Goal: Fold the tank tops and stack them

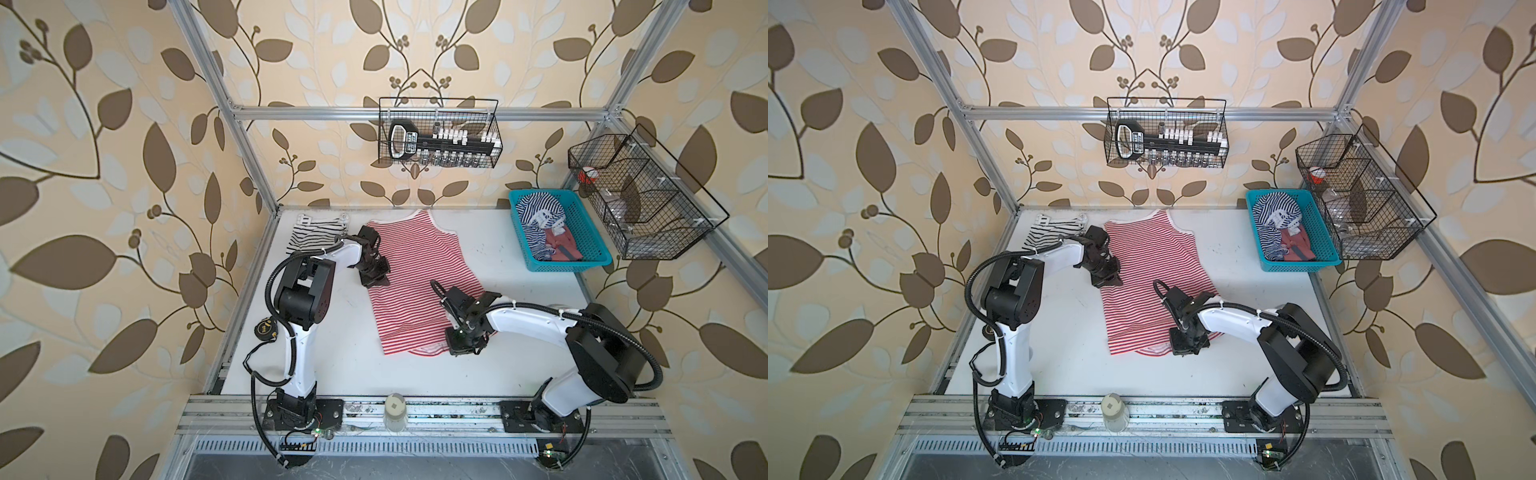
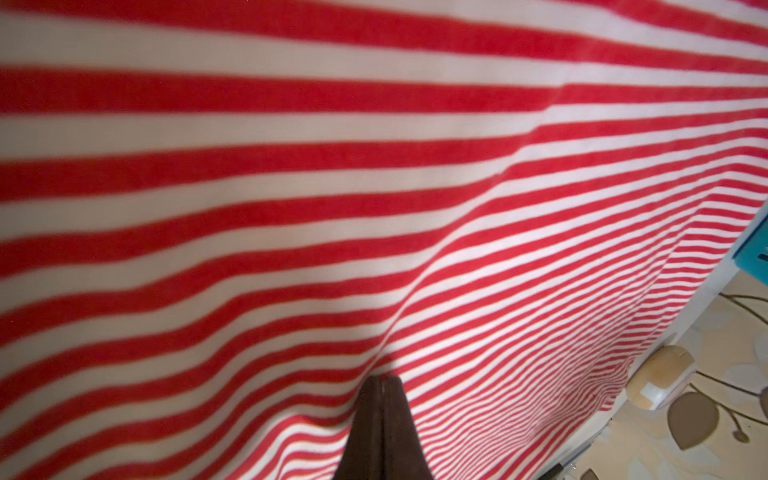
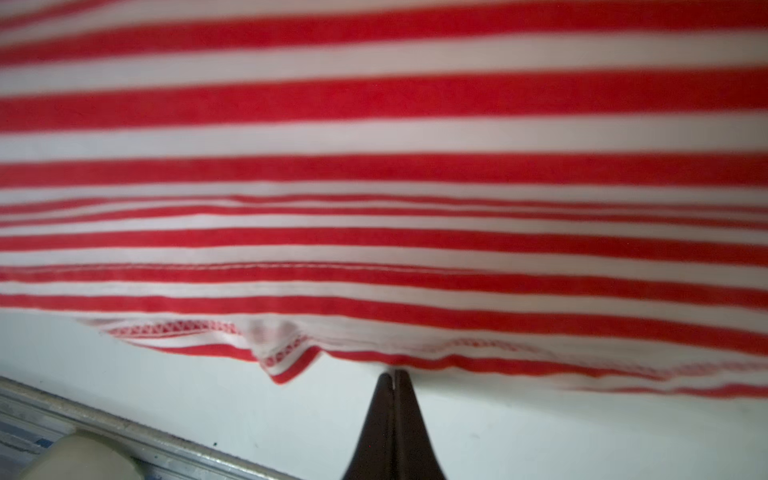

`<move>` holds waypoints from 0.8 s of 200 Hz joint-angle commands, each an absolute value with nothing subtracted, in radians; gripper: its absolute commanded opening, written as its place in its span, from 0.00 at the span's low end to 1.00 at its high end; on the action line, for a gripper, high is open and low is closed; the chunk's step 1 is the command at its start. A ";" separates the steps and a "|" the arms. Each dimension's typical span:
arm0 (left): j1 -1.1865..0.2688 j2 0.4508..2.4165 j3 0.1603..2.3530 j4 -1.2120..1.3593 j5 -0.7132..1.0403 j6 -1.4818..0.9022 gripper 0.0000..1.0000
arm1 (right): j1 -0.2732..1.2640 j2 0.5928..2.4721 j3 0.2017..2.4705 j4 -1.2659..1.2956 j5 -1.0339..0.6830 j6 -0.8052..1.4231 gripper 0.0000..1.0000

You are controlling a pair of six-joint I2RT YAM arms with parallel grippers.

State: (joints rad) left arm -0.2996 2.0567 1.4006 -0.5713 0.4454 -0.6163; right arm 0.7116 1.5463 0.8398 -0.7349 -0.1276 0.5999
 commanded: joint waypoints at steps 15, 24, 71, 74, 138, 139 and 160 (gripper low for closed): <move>-0.304 1.967 1.324 -0.613 0.393 -0.707 0.04 | 0.613 1.432 0.856 -0.802 -0.071 0.575 0.04; -0.305 1.945 1.347 -0.622 0.391 -0.708 0.05 | 0.576 1.425 0.859 -0.801 -0.066 0.570 0.07; -0.305 2.037 1.701 -0.775 0.339 -0.589 0.14 | 0.467 1.488 0.885 -0.742 -0.028 0.566 0.24; -0.305 2.057 1.732 -0.789 0.336 -0.578 0.14 | 0.462 1.494 0.886 -0.735 -0.027 0.565 0.24; -0.305 2.419 2.144 -0.926 0.342 -0.442 0.05 | 0.400 1.631 0.921 -0.667 -0.053 0.548 0.24; -0.305 2.421 2.145 -0.926 0.341 -0.441 0.05 | 0.398 1.634 0.922 -0.667 -0.054 0.547 0.24; -0.302 2.453 2.143 -0.914 0.335 -0.433 0.02 | 0.361 1.712 0.964 -0.708 -0.034 0.503 0.12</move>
